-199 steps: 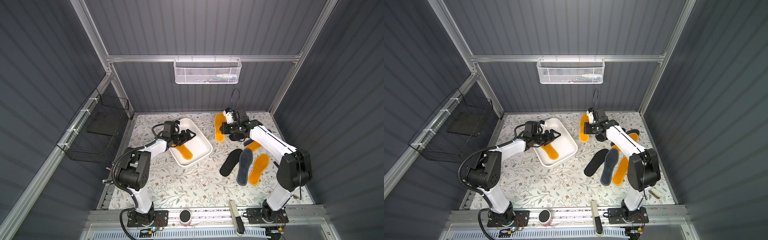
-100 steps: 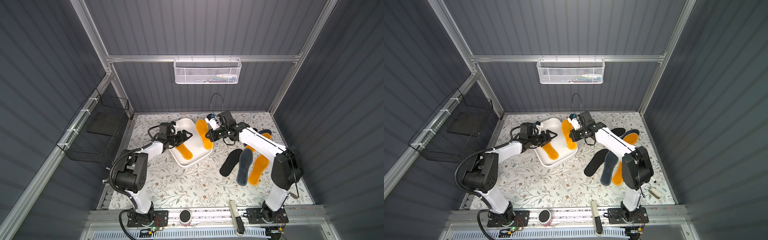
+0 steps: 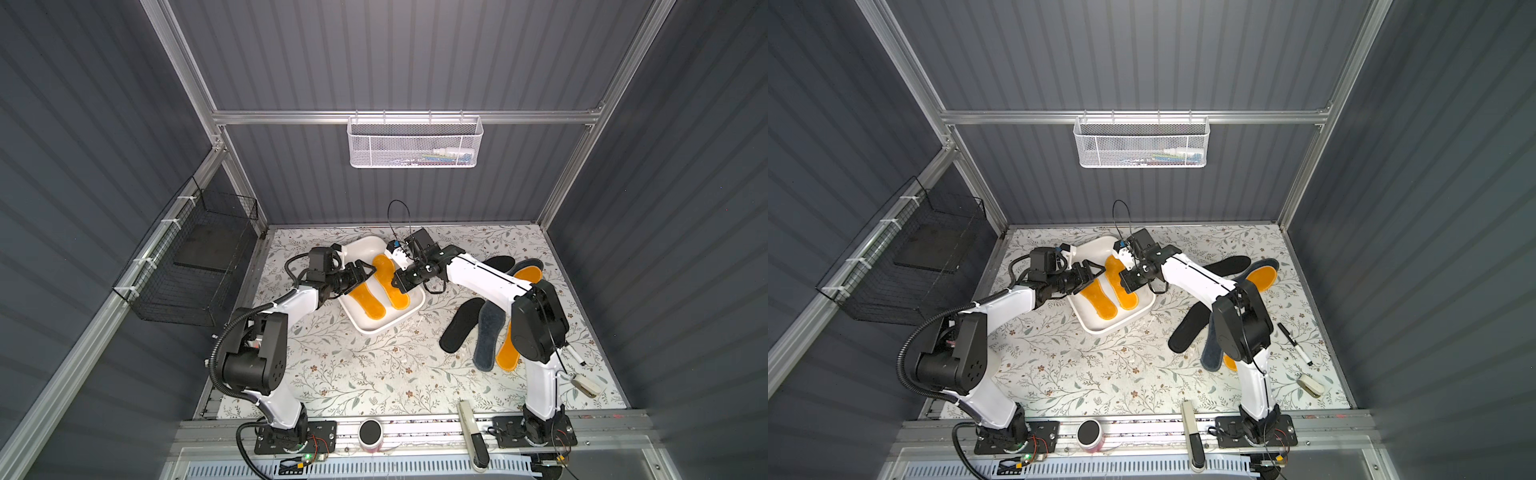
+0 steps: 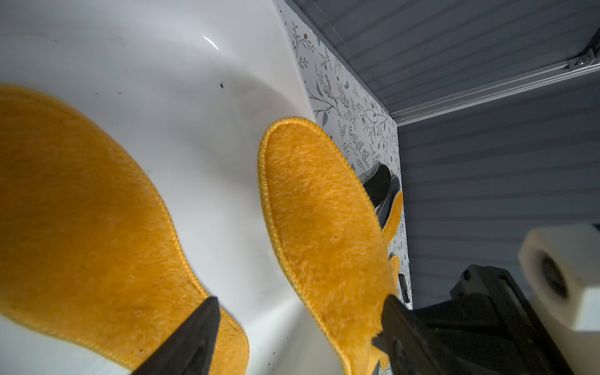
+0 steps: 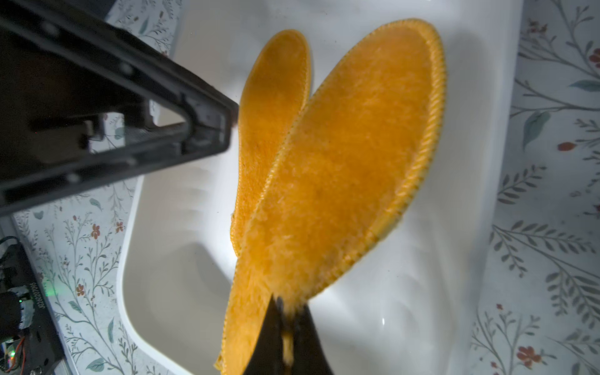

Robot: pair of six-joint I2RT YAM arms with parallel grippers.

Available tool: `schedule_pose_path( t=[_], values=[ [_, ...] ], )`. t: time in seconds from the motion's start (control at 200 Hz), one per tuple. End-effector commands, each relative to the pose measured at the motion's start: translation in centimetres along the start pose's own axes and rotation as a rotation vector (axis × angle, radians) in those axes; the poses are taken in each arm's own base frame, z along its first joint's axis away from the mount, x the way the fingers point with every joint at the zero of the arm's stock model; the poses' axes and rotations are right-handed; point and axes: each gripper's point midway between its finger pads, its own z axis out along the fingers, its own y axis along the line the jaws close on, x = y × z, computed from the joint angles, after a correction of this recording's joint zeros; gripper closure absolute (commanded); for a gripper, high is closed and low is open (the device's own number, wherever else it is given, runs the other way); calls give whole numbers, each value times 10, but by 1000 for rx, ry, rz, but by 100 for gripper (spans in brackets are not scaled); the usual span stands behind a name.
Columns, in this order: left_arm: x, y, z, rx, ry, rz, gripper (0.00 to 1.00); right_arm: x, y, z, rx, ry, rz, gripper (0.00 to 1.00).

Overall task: Put the insoles into the storage box
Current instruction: Place the insole in the storage box.

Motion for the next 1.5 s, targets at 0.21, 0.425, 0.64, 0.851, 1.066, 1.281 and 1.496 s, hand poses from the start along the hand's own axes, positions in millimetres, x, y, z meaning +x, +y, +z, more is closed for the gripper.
schedule_pose_path(
  t=[0.21, 0.425, 0.64, 0.851, 1.066, 1.281, 1.496],
  values=[
    [-6, -3, -19, -4, -31, 19, 19, 7, -15, 23, 71, 83, -16, 95],
    [-5, 0, -18, -2, -21, 10, 19, 12, -22, 38, 89, 130, -24, 94],
    [-6, 0, -19, 4, -23, 11, 19, 15, -26, 50, 112, 145, -17, 92],
    [-6, 2, -19, 2, -25, 7, 19, 17, -35, 57, 151, 157, 4, 91],
    [-7, 3, -19, 4, -28, 6, 19, 17, -39, 62, 167, 156, 25, 88],
    [-7, 4, -19, 8, -28, 0, 19, 16, -39, 67, 169, 144, 42, 85],
    [-6, 3, -19, 13, -27, -3, 19, 16, -42, 73, 183, 140, 49, 84]
  ],
)
